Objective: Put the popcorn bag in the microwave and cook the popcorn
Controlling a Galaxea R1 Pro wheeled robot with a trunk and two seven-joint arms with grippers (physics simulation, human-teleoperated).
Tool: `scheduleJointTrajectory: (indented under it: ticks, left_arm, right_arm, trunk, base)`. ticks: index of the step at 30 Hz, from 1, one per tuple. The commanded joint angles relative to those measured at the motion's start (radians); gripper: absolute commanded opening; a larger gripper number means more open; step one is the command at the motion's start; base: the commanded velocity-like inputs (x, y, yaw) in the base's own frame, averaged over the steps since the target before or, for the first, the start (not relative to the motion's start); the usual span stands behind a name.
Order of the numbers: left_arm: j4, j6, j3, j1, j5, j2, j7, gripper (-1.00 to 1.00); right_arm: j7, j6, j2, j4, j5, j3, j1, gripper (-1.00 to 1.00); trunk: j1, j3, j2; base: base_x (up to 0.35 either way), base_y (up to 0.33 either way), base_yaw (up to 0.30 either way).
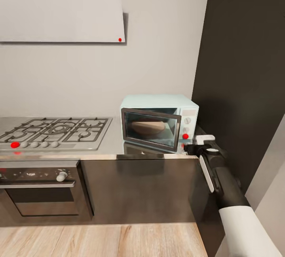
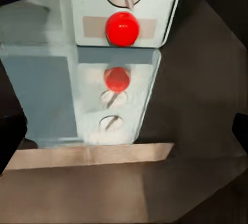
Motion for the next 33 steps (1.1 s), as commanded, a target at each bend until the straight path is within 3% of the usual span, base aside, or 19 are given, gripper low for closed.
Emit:
scheduleJointTrajectory:
  ticks: [1,6,17,33]
  left_arm:
    - [-0.002,-0.001,0.000,0.000,0.008,-0.001,0.002,1.00]
    - [-0.002,-0.001,0.000,0.000,0.008,-0.001,0.002,1.00]
    - [-0.002,-0.001,-0.002,0.000,0.008,-0.001,0.002,1.00]
    - [-0.002,-0.001,-0.001,0.000,0.008,0.000,0.002,1.00]
  right_arm:
    - [0.003,0.006,-0.013,-0.002,0.008,-0.016,0.000,1.00]
    - [0.002,0.003,-0.026,-0.019,0.012,-0.052,0.000,1.00]
    - [0.001,-0.009,-0.020,-0.063,0.014,-0.051,0.000,1.00]
    - [0.010,-0.012,-0.017,-0.060,0.005,-0.051,0.001,1.00]
  trunk:
    - [0.000,-0.001,0.000]
    - [0.000,-0.001,0.000]
    - [0.000,-0.001,0.000]
    - [0.000,-0.001,0.000]
  base:
    - [0.000,0.000,0.000]
    - [0.000,0.000,0.000]
    - [0.010,0.000,0.000]
    - [0.152,0.000,0.000]
